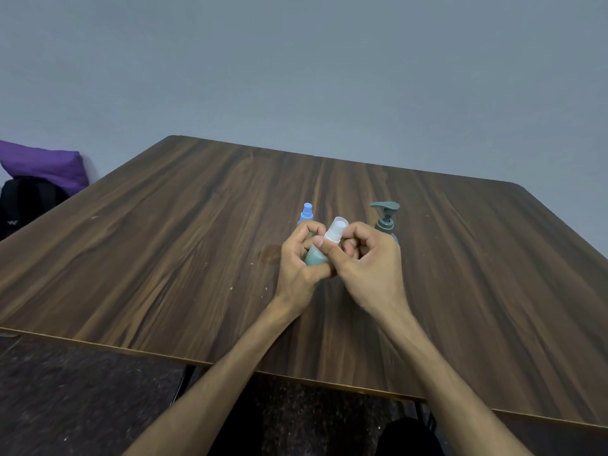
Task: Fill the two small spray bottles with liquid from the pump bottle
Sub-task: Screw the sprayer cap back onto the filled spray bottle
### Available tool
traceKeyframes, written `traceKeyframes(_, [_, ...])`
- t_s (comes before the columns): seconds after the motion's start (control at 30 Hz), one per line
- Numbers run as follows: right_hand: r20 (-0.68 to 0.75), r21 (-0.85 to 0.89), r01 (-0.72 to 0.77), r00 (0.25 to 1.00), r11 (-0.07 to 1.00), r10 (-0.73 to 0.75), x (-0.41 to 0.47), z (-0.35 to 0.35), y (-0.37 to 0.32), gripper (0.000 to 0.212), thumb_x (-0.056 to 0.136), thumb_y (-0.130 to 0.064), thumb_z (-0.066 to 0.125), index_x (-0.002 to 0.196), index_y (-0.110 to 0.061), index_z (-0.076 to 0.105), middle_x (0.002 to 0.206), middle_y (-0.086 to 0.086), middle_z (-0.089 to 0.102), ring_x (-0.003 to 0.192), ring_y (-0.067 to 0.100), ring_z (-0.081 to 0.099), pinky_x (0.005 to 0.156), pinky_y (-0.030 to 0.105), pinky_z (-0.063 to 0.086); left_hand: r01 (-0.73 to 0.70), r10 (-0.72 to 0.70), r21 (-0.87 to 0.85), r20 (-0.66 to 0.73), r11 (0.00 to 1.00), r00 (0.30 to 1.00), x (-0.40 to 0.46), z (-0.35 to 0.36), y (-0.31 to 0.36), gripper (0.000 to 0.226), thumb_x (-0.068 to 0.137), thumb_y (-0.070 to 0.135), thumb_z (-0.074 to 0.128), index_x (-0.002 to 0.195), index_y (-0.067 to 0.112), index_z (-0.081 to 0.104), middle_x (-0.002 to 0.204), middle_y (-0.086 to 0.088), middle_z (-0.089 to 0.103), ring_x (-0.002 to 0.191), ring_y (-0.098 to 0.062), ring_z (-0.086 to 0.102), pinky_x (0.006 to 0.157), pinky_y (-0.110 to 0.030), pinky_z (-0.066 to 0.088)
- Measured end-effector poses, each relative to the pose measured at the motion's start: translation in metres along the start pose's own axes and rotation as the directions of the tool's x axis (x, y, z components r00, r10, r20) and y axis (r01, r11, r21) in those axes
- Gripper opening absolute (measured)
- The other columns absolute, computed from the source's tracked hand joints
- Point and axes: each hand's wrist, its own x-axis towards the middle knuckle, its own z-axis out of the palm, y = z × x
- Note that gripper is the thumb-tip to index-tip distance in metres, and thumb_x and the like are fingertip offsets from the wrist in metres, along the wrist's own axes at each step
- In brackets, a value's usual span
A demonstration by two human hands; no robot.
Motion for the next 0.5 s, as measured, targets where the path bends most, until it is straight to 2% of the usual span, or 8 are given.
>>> traceKeyframes(0.1, [-0.088, 0.001, -0.022, 0.996, 1.000, 0.022, -0.006, 0.011, -0.001, 0.032, 0.086, -0.029, 0.090, 0.072, -0.019, 0.063, 0.052, -0.015, 0.039, 0.051, 0.005, 0.039, 0.051, 0.014, 0.033, -0.050, 0.053, 0.089, -0.039, 0.995, 0.998, -0.001, 0.001, -0.002, 0.028, 0.073, -0.008, 0.061, 0.098, -0.010, 0.051, 0.079, -0.026, 0.059, 0.068, -0.017, 0.060, 0.056, -0.028, 0.050])
traceKeyframes(0.2, [-0.150, 0.028, -0.050, 0.987, 0.998, 0.053, -0.009, 0.019, -0.003, 0.032, 0.087, -0.029, 0.088, 0.079, -0.007, 0.068, 0.048, -0.018, 0.040, 0.049, 0.004, 0.039, 0.049, 0.013, 0.032, -0.070, 0.080, 0.150, -0.064, 0.986, 0.995, -0.001, 0.001, -0.007, 0.019, 0.083, -0.008, 0.065, 0.098, -0.008, 0.053, 0.081, -0.023, 0.060, 0.069, -0.017, 0.060, 0.056, -0.039, 0.052])
traceKeyframes(0.3, [-0.171, 0.019, -0.039, 0.984, 0.999, 0.042, -0.011, 0.023, -0.005, 0.032, 0.088, -0.032, 0.088, 0.081, -0.008, 0.068, 0.049, -0.020, 0.042, 0.048, 0.004, 0.039, 0.048, 0.013, 0.032, -0.078, 0.094, 0.192, -0.074, 0.978, 0.993, 0.001, 0.000, -0.009, 0.018, 0.088, -0.010, 0.068, 0.099, -0.005, 0.055, 0.084, -0.025, 0.061, 0.072, -0.024, 0.059, 0.061, -0.051, 0.052])
traceKeyframes(0.37, [-0.169, 0.005, -0.018, 0.985, 1.000, 0.019, -0.009, 0.020, -0.005, 0.029, 0.087, -0.035, 0.088, 0.082, -0.012, 0.072, 0.049, -0.017, 0.040, 0.048, 0.005, 0.038, 0.049, 0.015, 0.031, -0.105, 0.117, 0.193, -0.054, 0.976, 0.992, 0.000, 0.001, -0.007, 0.021, 0.085, 0.000, 0.068, 0.100, -0.003, 0.054, 0.085, -0.022, 0.061, 0.073, -0.019, 0.059, 0.060, -0.044, 0.052])
traceKeyframes(0.4, [-0.162, 0.001, -0.010, 0.987, 1.000, 0.010, -0.007, 0.017, -0.004, 0.027, 0.087, -0.036, 0.088, 0.082, -0.013, 0.074, 0.050, -0.015, 0.038, 0.049, 0.006, 0.037, 0.050, 0.015, 0.031, -0.120, 0.129, 0.187, -0.037, 0.975, 0.991, 0.000, 0.003, -0.005, 0.026, 0.083, 0.006, 0.069, 0.102, -0.002, 0.053, 0.085, -0.017, 0.061, 0.074, -0.014, 0.059, 0.059, -0.034, 0.052])
traceKeyframes(0.43, [-0.152, 0.001, -0.005, 0.988, 1.000, 0.005, -0.005, 0.013, -0.003, 0.025, 0.086, -0.035, 0.089, 0.083, -0.014, 0.075, 0.052, -0.014, 0.037, 0.050, 0.006, 0.036, 0.051, 0.016, 0.031, -0.139, 0.144, 0.183, -0.014, 0.973, 0.990, -0.001, 0.004, -0.003, 0.031, 0.082, 0.013, 0.071, 0.103, 0.000, 0.052, 0.087, -0.010, 0.061, 0.075, -0.009, 0.059, 0.062, -0.026, 0.050])
traceKeyframes(0.5, [-0.127, -0.004, -0.001, 0.992, 1.000, 0.001, 0.001, 0.004, 0.000, 0.023, 0.086, -0.034, 0.090, 0.082, -0.015, 0.076, 0.056, -0.013, 0.036, 0.053, 0.007, 0.036, 0.053, 0.019, 0.033, -0.198, 0.198, 0.232, 0.024, 0.952, 0.980, -0.002, 0.004, -0.002, 0.040, 0.078, 0.022, 0.073, 0.107, 0.002, 0.053, 0.094, 0.001, 0.061, 0.079, -0.005, 0.058, 0.070, -0.020, 0.047])
